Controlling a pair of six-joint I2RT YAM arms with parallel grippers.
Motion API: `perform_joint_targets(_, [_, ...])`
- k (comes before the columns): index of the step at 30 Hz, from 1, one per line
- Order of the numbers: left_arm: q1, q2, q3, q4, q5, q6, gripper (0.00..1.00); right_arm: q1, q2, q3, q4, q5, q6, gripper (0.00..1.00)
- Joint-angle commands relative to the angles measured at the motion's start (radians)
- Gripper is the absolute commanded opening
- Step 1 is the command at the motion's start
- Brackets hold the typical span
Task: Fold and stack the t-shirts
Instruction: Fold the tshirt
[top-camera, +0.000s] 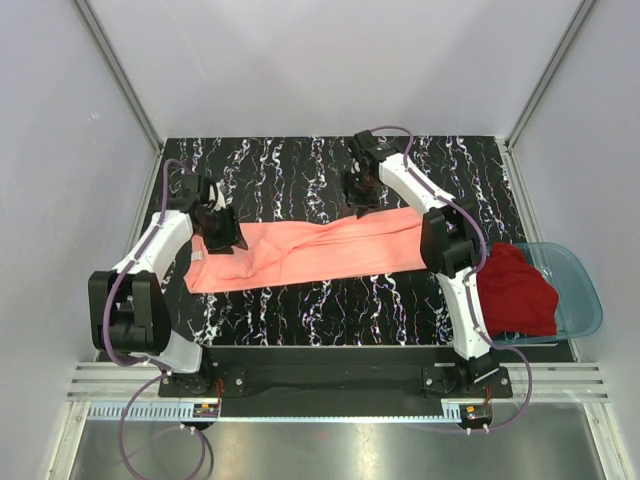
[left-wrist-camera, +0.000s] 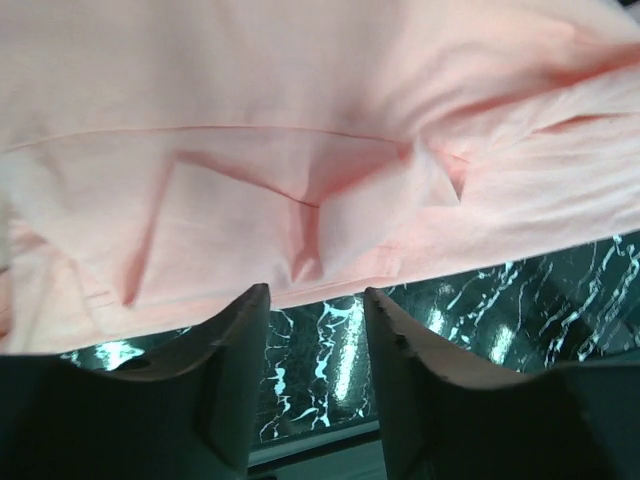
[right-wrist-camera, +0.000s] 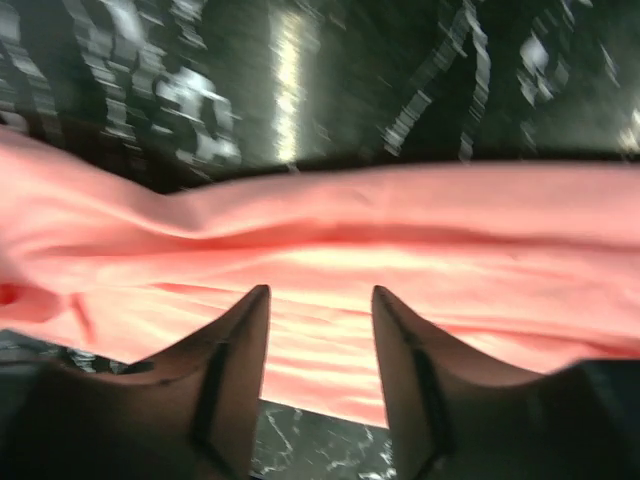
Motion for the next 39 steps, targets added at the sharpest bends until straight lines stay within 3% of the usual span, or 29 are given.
perform_joint_targets(1, [0.007,-0.038,0.070,0.036,-0.123,-0.064,0.49,-0.025,-0.093,-0.092,-0.059,0.151,-0.028,0.50])
perform_joint_targets(3, [0.019,0.014,0.115,0.051,-0.136,-0.072,0.44,-0.043,-0.095,-0.129,-0.047,0.153,-0.002,0.44])
perform_joint_targets(4, [0.021,0.050,0.142,0.040,-0.131,-0.061,0.34,-0.054,-0.090,-0.134,-0.043,0.150,0.007,0.43])
perform_joint_targets(6, [0.021,0.190,0.226,-0.009,-0.119,-0.049,0.24,-0.080,-0.087,-0.146,-0.030,0.142,0.021,0.41])
perform_joint_targets(8, [0.023,0.277,0.248,-0.009,-0.111,-0.044,0.18,-0.097,-0.082,-0.159,-0.007,0.122,0.023,0.41])
perform_joint_targets(29, [0.021,0.463,0.297,0.020,-0.136,-0.072,0.18,-0.178,0.023,-0.059,-0.016,0.133,-0.013,0.46])
perform_joint_targets(39, [0.027,0.532,0.342,0.026,-0.159,-0.089,0.18,-0.224,0.079,-0.071,0.035,0.271,0.006,0.47])
